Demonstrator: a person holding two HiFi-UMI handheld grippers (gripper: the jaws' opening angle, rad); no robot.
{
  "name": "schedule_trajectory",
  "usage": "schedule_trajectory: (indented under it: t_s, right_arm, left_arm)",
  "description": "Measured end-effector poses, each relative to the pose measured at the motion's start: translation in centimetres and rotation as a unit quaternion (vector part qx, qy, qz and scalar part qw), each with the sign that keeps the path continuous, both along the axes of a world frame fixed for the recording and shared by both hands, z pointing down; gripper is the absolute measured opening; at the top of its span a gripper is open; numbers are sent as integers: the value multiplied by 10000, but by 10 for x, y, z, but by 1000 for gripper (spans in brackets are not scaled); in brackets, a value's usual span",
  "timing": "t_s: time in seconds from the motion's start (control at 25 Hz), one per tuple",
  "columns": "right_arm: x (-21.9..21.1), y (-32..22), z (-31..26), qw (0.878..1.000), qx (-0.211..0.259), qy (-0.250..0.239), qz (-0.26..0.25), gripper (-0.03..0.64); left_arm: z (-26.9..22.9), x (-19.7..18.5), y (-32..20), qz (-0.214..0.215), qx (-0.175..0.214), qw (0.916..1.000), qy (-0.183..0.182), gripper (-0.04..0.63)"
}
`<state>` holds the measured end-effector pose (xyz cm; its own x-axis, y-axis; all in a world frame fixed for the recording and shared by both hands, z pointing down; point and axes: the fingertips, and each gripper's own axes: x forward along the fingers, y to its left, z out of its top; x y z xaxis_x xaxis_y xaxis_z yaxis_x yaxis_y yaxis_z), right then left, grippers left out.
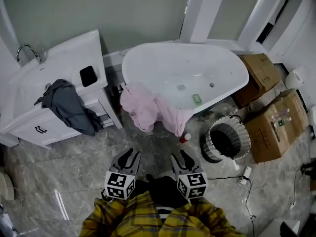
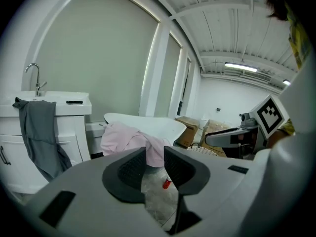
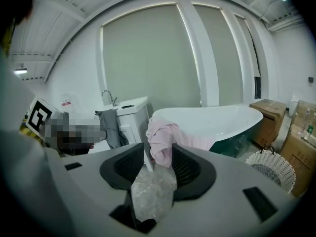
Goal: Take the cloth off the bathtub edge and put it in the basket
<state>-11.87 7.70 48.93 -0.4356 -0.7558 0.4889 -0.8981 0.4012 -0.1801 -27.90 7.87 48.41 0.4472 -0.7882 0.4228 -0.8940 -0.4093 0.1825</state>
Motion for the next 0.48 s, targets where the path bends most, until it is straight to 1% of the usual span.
schedule_trajectory:
  t_s: [0.16,0.32,0.48]
  right_arm:
    - [0,-12,15,9999,-168,38,-2,202]
    - [4,-34,30,9995,-310,67,-56,210]
    - [5,-67,51,9987,-469,123,-167,218]
  left_arm:
    - [11,-7,-13,-54,-144,9999,-61,130]
    - [20,-15,-30,-189,-266,9994,-132,135]
    - [32,-19,-59,-126,-373,9988,-295,175]
